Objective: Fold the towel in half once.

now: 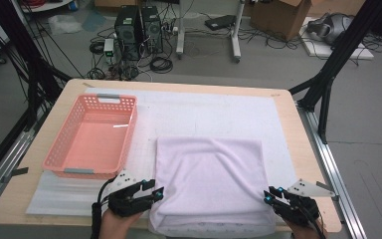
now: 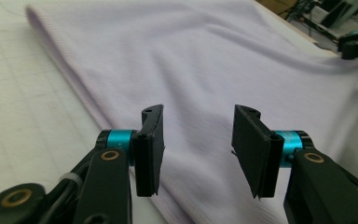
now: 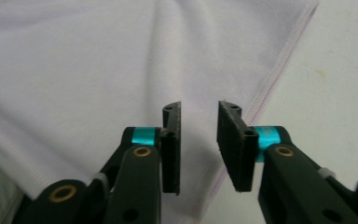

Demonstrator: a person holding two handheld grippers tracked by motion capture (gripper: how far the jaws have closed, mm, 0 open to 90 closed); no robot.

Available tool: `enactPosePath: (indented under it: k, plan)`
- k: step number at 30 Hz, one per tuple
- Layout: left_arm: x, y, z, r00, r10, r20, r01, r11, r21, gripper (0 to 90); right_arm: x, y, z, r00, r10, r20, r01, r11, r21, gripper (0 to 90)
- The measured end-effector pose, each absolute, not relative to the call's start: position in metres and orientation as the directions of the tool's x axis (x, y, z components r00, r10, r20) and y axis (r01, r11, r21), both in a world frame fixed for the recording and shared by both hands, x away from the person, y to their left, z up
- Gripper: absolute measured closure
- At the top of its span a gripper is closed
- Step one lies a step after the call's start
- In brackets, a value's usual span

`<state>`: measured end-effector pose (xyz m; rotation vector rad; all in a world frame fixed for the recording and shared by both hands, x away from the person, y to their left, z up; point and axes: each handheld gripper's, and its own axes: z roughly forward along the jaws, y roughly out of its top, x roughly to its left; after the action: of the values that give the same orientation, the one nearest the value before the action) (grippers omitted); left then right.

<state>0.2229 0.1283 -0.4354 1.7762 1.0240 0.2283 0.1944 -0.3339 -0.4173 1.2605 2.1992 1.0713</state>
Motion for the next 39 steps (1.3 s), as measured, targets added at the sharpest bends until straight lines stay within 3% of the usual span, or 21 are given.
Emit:
enactPosePath:
  k: [5,8,10,13,16,28,31,35,39]
  plan:
    - [0.247,0.118,-0.445,0.590,0.753,-0.291,0.576,-0.139,0.806,51.8,0.224,-0.327,-0.430,-0.495,0.869,0.033,0.591,0.308,0.745,63.4]
    - [0.252,0.109,-0.451,0.595,0.755,-0.274,0.590,-0.178,0.788,54.2,0.235,-0.321,-0.438,-0.502,0.865,0.009,0.609,0.346,0.714,70.9]
    - [0.251,0.103,-0.454,0.596,0.767,-0.238,0.572,-0.197,0.796,60.4,0.237,-0.318,-0.441,-0.516,0.856,-0.006,0.599,0.366,0.712,81.6]
    - [0.249,0.102,-0.453,0.580,0.788,-0.207,0.572,-0.213,0.792,84.7,0.236,-0.317,-0.440,-0.529,0.848,-0.027,0.588,0.388,0.710,87.7]
    - [0.245,0.107,-0.449,0.574,0.789,-0.218,0.570,-0.195,0.798,87.7,0.232,-0.319,-0.438,-0.526,0.850,-0.013,0.586,0.374,0.719,88.1]
    - [0.215,0.130,-0.440,0.630,0.720,-0.289,0.565,-0.171,0.807,87.0,0.194,-0.332,-0.426,-0.551,0.833,0.050,0.592,0.348,0.727,87.0]
    - [0.221,0.127,-0.438,0.636,0.719,-0.282,0.546,-0.160,0.823,64.0,0.196,-0.333,-0.427,-0.541,0.839,0.050,0.596,0.341,0.727,76.5]
    - [0.239,0.120,-0.436,0.649,0.712,-0.267,0.504,-0.140,0.852,56.9,0.211,-0.336,-0.422,-0.520,0.853,0.045,0.574,0.310,0.758,72.5]
    - [0.265,0.114,-0.433,0.658,0.705,-0.263,0.496,-0.143,0.857,59.6,0.239,-0.337,-0.420,-0.526,0.850,0.015,0.542,0.322,0.776,72.4]
